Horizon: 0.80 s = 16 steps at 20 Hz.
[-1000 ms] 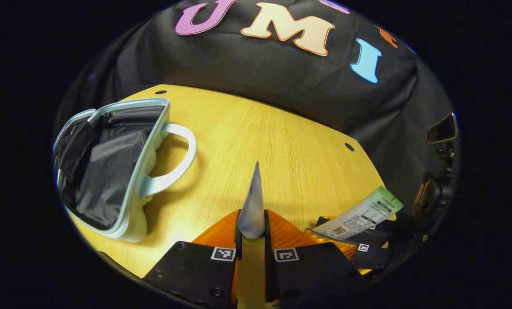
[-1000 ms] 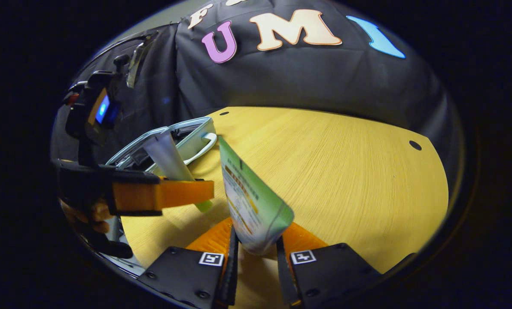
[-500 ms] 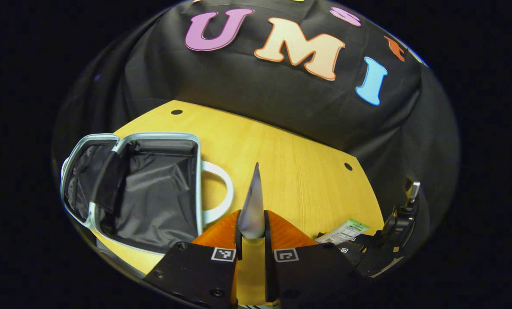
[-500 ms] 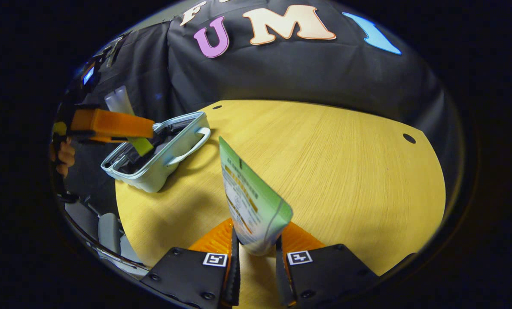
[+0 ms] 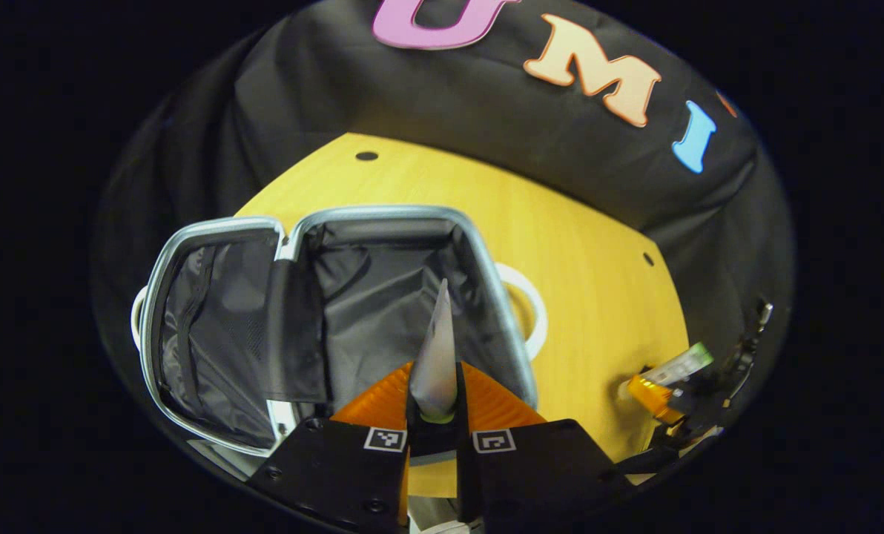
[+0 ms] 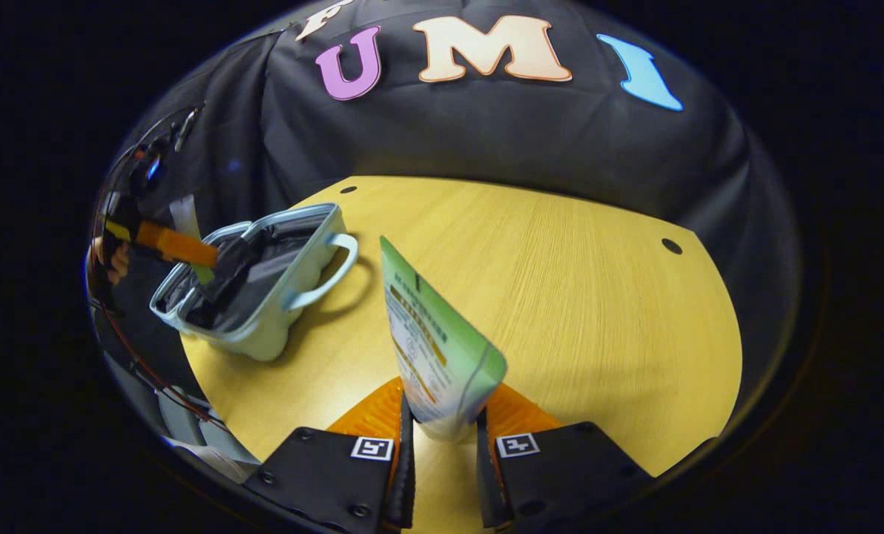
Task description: First open the suitcase, pack the skin care products into it, and then close the suitcase.
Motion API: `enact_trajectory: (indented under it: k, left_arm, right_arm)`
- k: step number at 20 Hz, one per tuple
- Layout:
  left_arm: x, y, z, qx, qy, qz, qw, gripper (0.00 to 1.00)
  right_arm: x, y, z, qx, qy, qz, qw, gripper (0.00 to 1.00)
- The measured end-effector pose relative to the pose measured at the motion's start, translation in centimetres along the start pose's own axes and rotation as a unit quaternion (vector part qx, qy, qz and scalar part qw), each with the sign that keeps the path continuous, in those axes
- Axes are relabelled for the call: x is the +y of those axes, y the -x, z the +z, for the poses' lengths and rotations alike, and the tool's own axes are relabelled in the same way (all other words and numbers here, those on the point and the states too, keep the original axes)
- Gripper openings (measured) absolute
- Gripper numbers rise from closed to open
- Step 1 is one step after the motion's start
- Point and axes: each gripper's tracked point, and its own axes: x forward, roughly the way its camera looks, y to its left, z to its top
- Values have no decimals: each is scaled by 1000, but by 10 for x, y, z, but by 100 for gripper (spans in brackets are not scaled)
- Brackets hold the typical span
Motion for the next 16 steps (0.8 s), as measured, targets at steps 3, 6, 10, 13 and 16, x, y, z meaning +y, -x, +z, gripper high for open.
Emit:
enact_trajectory:
  k: [3, 6, 10, 13, 16]
  left_arm:
    - [14, -16, -24, 63, -25, -14, 998, 18]
    - [17, -28, -43, 105, -33, -33, 993, 20]
    - [30, -37, -69, 166, -16, -34, 985, 19]
    - [33, -32, -65, 164, 10, -51, 985, 19]
    - [33, -17, -48, 142, 40, -71, 987, 65]
  right_arm:
    - [46, 3, 25, 3, -8, 4, 1000, 36]
    - [100, 3, 52, -1, 3, 29, 1000, 36]
    - [173, -8, 70, 17, -16, 85, 996, 34]
    - [199, -22, 66, 36, 7, 90, 995, 32]
    - [223, -32, 54, 63, 12, 105, 992, 32]
